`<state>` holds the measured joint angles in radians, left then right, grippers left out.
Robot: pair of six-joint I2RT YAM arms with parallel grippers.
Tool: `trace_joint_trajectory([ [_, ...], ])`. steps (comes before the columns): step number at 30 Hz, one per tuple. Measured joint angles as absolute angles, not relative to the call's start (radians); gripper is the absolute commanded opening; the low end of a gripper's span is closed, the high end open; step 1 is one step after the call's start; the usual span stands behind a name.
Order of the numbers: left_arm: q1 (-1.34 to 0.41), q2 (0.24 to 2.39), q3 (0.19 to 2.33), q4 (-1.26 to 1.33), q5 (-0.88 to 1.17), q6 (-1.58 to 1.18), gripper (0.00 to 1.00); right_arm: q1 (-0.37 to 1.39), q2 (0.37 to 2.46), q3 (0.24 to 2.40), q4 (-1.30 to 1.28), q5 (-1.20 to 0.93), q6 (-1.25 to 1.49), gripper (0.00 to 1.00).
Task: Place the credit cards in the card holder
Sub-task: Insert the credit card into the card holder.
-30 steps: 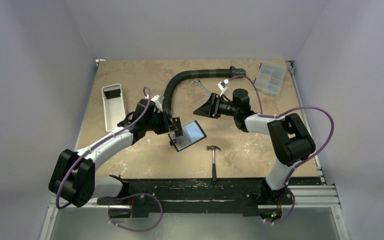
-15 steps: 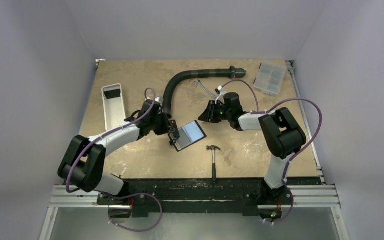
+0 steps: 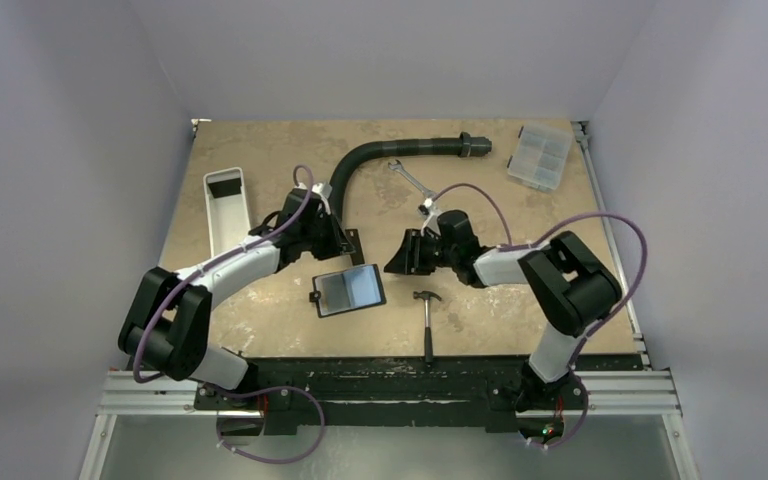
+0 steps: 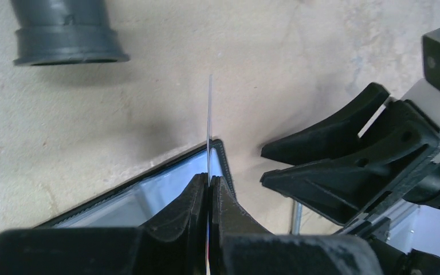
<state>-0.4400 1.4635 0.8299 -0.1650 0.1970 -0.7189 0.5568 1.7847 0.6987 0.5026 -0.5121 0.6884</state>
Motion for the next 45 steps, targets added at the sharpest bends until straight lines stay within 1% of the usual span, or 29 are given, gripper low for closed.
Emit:
trace_joint_trajectory([
  [2, -0.431, 1.460, 0.828, -0.131, 0.236, -0.725, 0.00, 0.543, 1.723, 0.705, 0.443, -0.483, 0.652, 0.62],
  [4, -0.418, 1.449, 0.806, -0.050, 0.284, -0.750, 0.00, 0.529, 1.668, 0.714, 0.416, -0.482, 0.628, 0.68],
  [6, -0.398, 1.417, 0.742, 0.073, 0.337, -0.793, 0.00, 0.511, 1.630, 0.710, 0.455, -0.522, 0.641, 0.75],
  [7, -0.387, 1.395, 0.699, 0.136, 0.365, -0.822, 0.00, 0.501, 1.623, 0.697, 0.515, -0.558, 0.674, 0.77],
  [10, -0.364, 1.351, 0.576, 0.334, 0.432, -0.910, 0.00, 0.477, 1.649, 0.611, 0.849, -0.672, 0.905, 0.76],
  [12, -0.360, 1.347, 0.539, 0.422, 0.469, -0.956, 0.00, 0.472, 1.722, 0.587, 1.063, -0.712, 1.066, 0.70],
  [14, -0.360, 1.346, 0.516, 0.504, 0.499, -0.996, 0.00, 0.471, 1.833, 0.590, 1.251, -0.736, 1.234, 0.67],
  [16, -0.360, 1.338, 0.493, 0.586, 0.527, -1.034, 0.00, 0.471, 1.938, 0.598, 1.352, -0.752, 1.364, 0.67],
  [18, -0.360, 1.327, 0.480, 0.637, 0.548, -1.056, 0.00, 0.471, 2.006, 0.599, 1.387, -0.757, 1.441, 0.67],
  [22, -0.358, 1.322, 0.458, 0.685, 0.570, -1.079, 0.00, 0.471, 2.001, 0.600, 1.446, -0.774, 1.505, 0.65],
  [24, -0.358, 1.322, 0.451, 0.704, 0.590, -1.089, 0.00, 0.471, 1.971, 0.600, 1.474, -0.776, 1.517, 0.60],
  [28, -0.358, 1.325, 0.437, 0.751, 0.628, -1.110, 0.00, 0.471, 1.930, 0.600, 1.514, -0.778, 1.525, 0.41],
  [30, -0.358, 1.330, 0.434, 0.770, 0.648, -1.118, 0.00, 0.471, 1.927, 0.600, 1.525, -0.780, 1.530, 0.26],
  [33, -0.358, 1.340, 0.434, 0.783, 0.675, -1.120, 0.00, 0.471, 1.927, 0.600, 1.526, -0.782, 1.533, 0.00],
  [34, -0.358, 1.343, 0.434, 0.784, 0.681, -1.119, 0.00, 0.471, 1.927, 0.600, 1.526, -0.784, 1.532, 0.00],
  [35, -0.360, 1.346, 0.434, 0.775, 0.685, -1.116, 0.09, 0.471, 1.927, 0.600, 1.528, -0.789, 1.531, 0.00],
  [36, -0.359, 1.347, 0.437, 0.758, 0.685, -1.109, 0.26, 0.471, 1.926, 0.600, 1.527, -0.790, 1.523, 0.00],
  [37, -0.359, 1.347, 0.448, 0.713, 0.682, -1.090, 0.38, 0.472, 1.926, 0.600, 1.522, -0.794, 1.506, 0.00],
  [38, -0.359, 1.347, 0.468, 0.651, 0.672, -1.055, 0.41, 0.472, 1.926, 0.598, 1.515, -0.794, 1.485, 0.00],
  [40, -0.363, 1.349, 0.548, 0.406, 0.593, -0.967, 0.42, 0.476, 1.906, 0.595, 1.466, -0.783, 1.416, 0.00],
  [42, -0.360, 1.353, 0.609, 0.219, 0.525, -0.890, 0.40, 0.489, 1.871, 0.596, 1.358, -0.762, 1.329, 0.00],
  [44, -0.354, 1.360, 0.631, 0.105, 0.473, -0.836, 0.33, 0.515, 1.835, 0.608, 1.203, -0.739, 1.227, 0.00],
  [45, -0.349, 1.366, 0.631, 0.057, 0.447, -0.816, 0.27, 0.530, 1.822, 0.616, 1.132, -0.731, 1.182, 0.00],
])
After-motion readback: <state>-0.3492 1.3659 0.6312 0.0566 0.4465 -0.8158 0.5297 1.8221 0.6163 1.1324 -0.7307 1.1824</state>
